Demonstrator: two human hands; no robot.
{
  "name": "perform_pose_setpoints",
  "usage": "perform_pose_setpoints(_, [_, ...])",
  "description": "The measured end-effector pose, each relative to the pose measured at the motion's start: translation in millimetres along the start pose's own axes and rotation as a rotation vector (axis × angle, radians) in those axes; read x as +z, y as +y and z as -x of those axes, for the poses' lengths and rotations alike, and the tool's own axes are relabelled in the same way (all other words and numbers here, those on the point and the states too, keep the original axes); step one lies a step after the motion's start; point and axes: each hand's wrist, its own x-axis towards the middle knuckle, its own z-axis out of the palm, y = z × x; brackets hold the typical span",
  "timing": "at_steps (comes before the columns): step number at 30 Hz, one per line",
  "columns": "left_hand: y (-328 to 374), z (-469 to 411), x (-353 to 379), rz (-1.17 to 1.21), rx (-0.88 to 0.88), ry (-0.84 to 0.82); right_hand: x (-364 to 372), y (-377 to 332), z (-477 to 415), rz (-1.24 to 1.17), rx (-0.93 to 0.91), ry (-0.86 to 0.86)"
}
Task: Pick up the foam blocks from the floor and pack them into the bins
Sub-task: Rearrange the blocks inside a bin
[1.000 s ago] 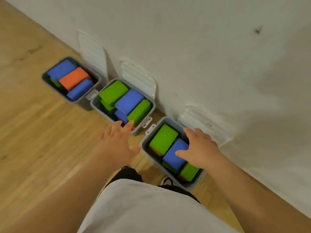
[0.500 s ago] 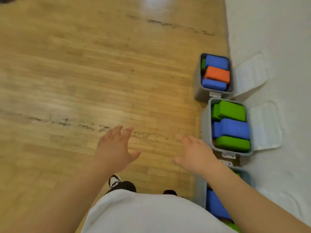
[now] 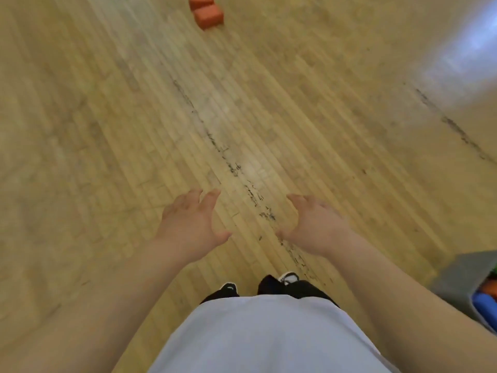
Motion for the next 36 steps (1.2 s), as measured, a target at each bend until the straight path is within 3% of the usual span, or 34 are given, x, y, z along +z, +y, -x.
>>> perform_pose_setpoints(7, [-21, -70, -30, 0.04, -0.202, 0.012, -54, -10, -113, 0.037, -0.127, -0.031])
perform_pose_setpoints(15, [24, -229, -97, -0.019, -0.291, 0.053, -160, 48, -270, 0.059, -0.135, -0.003])
perform_pose_setpoints(21, [29, -329, -149, 0.029, -0.331, 0.174, -245, 60, -364, 0.106, -0.187, 0.034])
perform_pose_setpoints(28, [-9, -456, -204, 0.019, -0.311, 0.184, -311, 23, -480, 0.071, -0.172, 0.08])
perform_pose_setpoints(36, [-108, -616, -296, 0.049, -0.27, 0.149, -400, -82, -624, 0.019, -0.115, 0.08])
